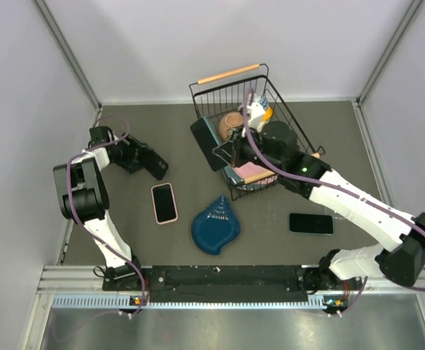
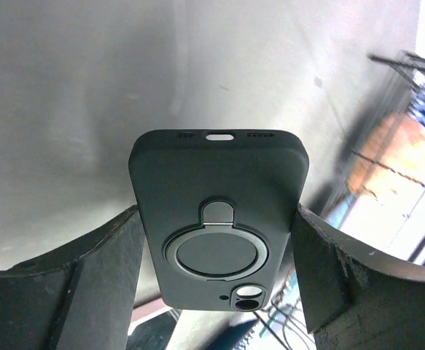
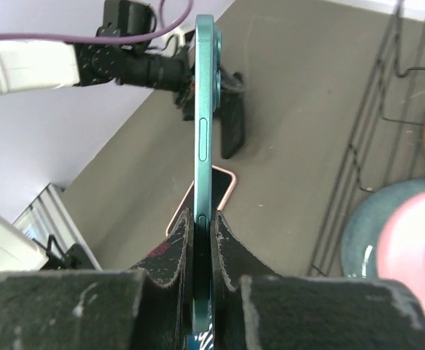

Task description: Put the phone into the phone case

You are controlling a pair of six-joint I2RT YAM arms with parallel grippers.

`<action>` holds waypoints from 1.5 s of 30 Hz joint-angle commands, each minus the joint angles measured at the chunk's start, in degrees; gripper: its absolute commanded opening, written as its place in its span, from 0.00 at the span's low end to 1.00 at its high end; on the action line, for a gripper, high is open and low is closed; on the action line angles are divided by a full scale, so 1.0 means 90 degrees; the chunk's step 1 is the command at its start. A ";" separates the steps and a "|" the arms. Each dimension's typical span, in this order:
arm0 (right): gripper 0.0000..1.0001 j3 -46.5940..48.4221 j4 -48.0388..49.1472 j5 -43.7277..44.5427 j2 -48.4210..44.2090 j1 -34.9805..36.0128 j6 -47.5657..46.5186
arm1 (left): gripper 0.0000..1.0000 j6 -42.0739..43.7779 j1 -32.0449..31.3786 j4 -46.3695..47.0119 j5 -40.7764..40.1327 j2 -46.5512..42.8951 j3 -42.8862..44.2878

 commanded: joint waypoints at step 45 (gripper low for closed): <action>0.00 0.5311 -0.1205 -0.0206 0.6353 0.1286 -0.0181 | 0.99 0.2446 0.1375 -0.1095 -0.0305 -0.1181 -0.0512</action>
